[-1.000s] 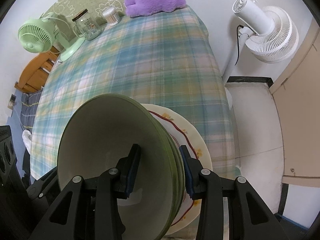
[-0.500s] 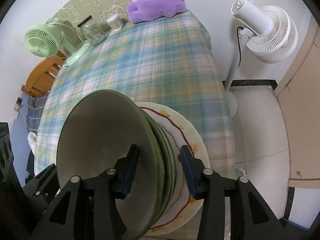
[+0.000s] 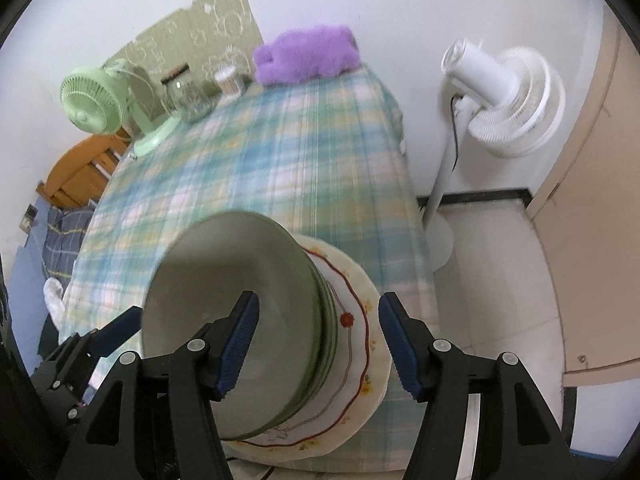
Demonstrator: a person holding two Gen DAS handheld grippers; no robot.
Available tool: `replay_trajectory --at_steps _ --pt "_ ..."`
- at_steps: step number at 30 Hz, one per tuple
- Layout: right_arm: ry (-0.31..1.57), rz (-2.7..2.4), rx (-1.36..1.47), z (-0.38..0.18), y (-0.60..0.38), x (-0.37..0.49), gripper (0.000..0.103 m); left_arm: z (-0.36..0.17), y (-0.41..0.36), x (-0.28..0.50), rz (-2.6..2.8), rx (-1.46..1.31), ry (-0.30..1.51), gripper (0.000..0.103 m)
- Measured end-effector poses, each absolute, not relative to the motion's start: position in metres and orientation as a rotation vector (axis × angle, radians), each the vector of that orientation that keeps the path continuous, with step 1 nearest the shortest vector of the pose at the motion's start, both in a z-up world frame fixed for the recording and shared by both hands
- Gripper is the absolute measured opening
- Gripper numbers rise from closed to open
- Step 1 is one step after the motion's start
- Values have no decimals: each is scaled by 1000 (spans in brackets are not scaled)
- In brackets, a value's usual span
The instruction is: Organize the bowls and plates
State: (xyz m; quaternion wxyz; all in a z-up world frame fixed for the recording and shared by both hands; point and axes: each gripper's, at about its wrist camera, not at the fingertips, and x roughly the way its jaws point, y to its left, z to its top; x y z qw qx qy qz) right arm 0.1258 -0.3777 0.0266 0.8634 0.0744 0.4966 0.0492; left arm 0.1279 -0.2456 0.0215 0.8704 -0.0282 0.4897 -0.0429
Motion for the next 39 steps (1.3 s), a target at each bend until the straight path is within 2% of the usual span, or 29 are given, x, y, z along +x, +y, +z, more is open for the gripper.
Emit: replay_trajectory --at_steps 5,8,20,24,28,35,39 --pt "932 24 124 53 -354 108 67 42 -216 119 -105 -29 935 91" --pt "902 -10 124 61 -332 99 74 51 -189 114 -111 -28 918 93" --pt "806 -66 88 64 -211 60 75 55 -59 82 -103 47 805 97" --pt "769 -70 81 59 -180 52 79 50 -28 73 -76 91 772 97" --pt "744 -42 61 51 -153 42 80 47 -4 63 -31 84 741 102" --pt "718 -17 35 33 -133 25 82 29 11 37 -5 71 690 102" --pt "700 -11 28 24 -129 14 83 18 17 28 -13 30 724 102"
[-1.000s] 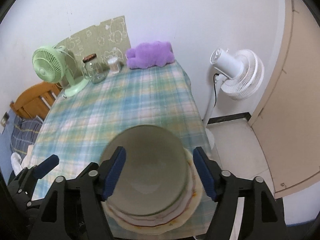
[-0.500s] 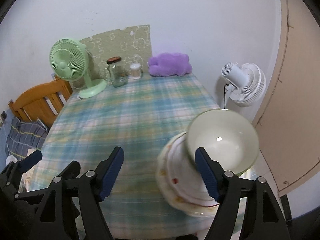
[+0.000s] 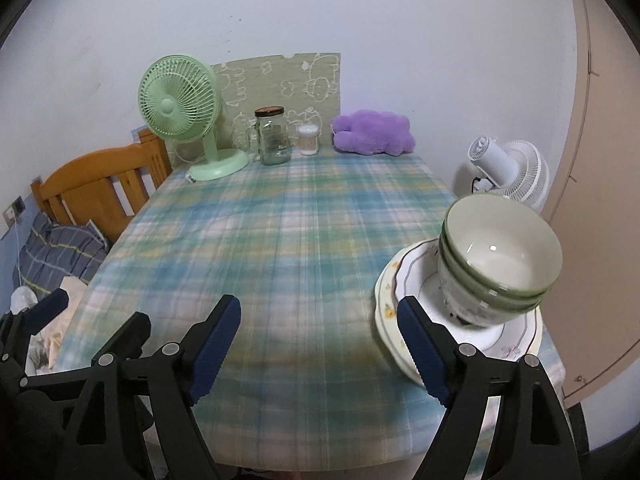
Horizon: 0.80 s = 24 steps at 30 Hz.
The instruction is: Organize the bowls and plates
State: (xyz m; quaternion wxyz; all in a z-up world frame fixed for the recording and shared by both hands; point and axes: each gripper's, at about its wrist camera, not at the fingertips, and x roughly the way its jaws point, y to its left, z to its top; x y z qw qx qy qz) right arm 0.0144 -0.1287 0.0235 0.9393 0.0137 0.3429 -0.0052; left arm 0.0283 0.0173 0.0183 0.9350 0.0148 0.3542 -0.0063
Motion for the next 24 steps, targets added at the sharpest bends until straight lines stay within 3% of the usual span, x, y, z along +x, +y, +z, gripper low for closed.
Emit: replay_trajectory --at_steps 24 --pt "631 -32 35 17 -148 -27 84 20 13 -9 27 16 642 102"
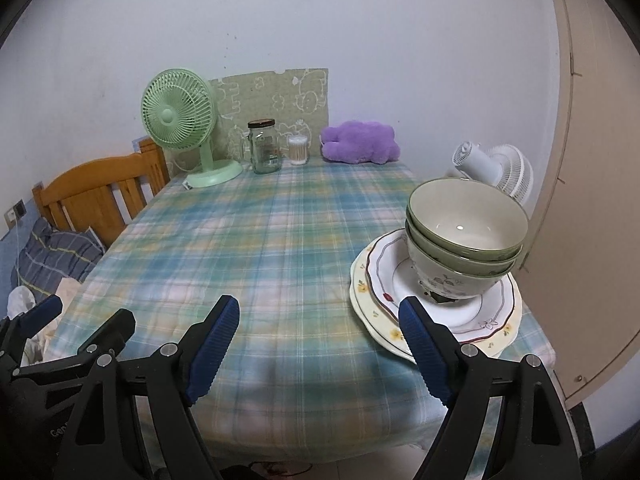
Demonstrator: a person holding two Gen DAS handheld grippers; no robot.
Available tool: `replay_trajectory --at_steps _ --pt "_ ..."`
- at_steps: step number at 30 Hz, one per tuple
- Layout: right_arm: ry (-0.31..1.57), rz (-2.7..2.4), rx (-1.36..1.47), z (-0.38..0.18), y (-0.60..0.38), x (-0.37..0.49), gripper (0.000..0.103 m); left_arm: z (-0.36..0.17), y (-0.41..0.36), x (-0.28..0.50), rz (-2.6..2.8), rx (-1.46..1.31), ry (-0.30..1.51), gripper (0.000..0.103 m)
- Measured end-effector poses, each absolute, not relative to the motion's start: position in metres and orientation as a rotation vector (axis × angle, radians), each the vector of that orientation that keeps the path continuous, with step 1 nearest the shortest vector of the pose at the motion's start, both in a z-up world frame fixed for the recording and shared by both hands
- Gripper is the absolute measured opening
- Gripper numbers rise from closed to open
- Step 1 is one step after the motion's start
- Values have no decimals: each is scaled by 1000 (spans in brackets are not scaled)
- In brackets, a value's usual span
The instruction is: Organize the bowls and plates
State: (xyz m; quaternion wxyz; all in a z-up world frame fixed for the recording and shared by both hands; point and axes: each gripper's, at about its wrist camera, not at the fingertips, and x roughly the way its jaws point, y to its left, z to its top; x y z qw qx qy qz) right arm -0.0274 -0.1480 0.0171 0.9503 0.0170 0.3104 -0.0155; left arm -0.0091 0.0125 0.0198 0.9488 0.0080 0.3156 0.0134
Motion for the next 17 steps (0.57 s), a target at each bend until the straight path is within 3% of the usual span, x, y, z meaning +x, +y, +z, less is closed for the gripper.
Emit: replay_trajectory --at_steps 17 --pt "647 -22 27 16 -142 -31 85 20 15 -12 27 23 655 103"
